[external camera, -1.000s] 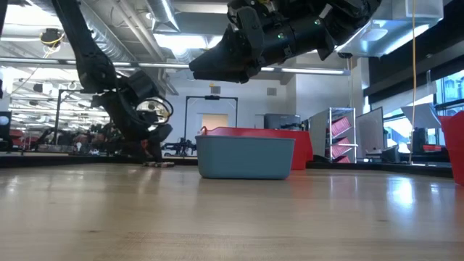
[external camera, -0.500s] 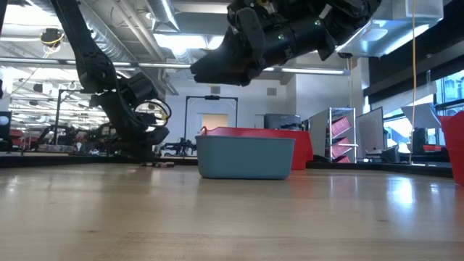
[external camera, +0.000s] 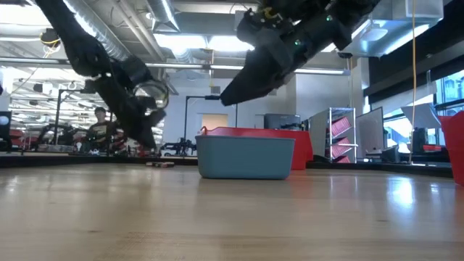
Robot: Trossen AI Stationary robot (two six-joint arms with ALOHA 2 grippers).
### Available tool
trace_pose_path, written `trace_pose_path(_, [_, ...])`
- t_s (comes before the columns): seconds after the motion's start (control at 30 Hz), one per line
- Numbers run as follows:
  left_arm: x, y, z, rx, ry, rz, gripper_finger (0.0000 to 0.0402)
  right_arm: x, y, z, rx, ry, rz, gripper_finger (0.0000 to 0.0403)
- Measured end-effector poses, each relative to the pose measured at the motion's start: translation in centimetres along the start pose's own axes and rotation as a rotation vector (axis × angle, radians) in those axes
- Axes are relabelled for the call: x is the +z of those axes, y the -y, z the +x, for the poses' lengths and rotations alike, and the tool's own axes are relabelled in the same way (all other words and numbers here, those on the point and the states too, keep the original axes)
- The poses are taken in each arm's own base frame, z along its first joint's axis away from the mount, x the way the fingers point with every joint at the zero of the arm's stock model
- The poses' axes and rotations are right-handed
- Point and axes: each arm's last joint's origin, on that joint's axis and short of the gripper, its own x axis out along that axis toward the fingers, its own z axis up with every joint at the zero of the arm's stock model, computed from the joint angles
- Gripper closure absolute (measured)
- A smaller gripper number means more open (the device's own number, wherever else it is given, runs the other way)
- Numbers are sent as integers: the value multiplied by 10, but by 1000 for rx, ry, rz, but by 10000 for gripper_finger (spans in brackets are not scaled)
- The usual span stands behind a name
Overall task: Sort batteries
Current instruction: Put the black battery into the blue bin
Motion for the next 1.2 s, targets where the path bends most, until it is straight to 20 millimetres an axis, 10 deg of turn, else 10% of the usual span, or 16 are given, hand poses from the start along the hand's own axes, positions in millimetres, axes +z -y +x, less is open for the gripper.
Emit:
trace_pose_path(0.57, [26,46,-93,-393,326,72,370,30,8,-73,-252,44,-114,169])
trace_pose_path(0.8, [26,75,-110,-535,436,169,369,30,-12,-73,-197,51,-218,169])
trace_pose_path(1.2, [26,110,-137,-702,652,212,383,-36,-2,-80,-389,170,-75,169])
